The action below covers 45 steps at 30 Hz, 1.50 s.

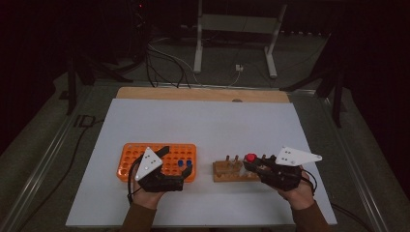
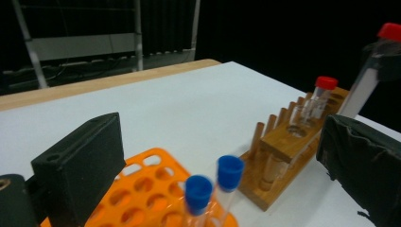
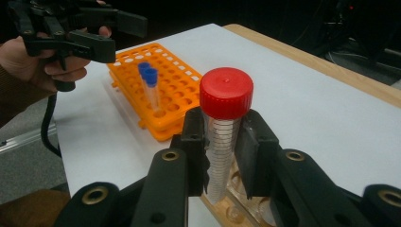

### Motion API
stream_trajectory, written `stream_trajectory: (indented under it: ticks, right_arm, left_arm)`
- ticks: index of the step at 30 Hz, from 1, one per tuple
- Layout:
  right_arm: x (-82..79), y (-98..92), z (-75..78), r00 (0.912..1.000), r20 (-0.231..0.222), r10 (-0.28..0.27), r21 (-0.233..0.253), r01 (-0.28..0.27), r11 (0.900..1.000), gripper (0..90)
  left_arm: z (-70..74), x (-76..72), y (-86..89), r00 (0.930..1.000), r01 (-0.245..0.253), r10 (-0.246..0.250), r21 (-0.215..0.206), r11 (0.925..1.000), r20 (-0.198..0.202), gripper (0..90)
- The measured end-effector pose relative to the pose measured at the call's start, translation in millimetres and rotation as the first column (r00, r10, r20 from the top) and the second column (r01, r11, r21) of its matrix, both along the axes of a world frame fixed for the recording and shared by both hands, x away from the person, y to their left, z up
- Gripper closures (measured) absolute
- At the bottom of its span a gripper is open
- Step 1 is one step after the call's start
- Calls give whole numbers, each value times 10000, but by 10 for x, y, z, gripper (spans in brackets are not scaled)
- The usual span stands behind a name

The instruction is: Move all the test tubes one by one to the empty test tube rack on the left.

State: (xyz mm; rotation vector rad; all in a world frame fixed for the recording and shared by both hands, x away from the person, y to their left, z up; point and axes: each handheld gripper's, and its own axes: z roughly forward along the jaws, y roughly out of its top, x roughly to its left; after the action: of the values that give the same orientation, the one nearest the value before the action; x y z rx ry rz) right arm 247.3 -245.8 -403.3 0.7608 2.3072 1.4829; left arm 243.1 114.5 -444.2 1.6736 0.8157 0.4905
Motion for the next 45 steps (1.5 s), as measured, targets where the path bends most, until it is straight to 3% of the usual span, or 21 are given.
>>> stream_trajectory:
  ticks: [6, 10, 17, 23, 29, 38, 45]
  right_arm:
    - [11, 68, -11, 9999, -118, 52, 154, -50, 9999, 743]
    - [14, 110, -12, 9997, -216, 146, 214, -142, 9997, 743]
    - [12, 215, -24, 9989, -330, 346, 203, -339, 9992, 742]
    - [-6, 295, -20, 9975, -401, 589, 243, -579, 9980, 742]
    - [-27, 388, -28, 9946, -460, 929, 245, -918, 9955, 742]
    - [-66, 498, -45, 9897, -506, 1338, 148, -1332, 9910, 742]
    - [-82, 517, -45, 9882, -455, 1459, 124, -1455, 9893, 742]
  left_arm:
    - [56, -33, -125, 9992, 324, -326, 63, 9995, 250, 41]
    - [105, -74, -233, 9962, 792, -795, 91, 9968, 356, 59]
    - [154, -161, -497, 9772, 2090, -2100, 331, 9774, 326, 160]
    - [104, -191, -661, 9659, 2568, -2584, 722, 9638, 132, 190]
    - [50, -207, -776, 9579, 2863, -2871, 1011, 9528, -68, 339]
    - [-9, -202, -819, 9424, 3345, -3318, 1160, 9352, -428, 666]
    - [-19, -181, -800, 9392, 3426, -3378, 1053, 9336, -613, 743]
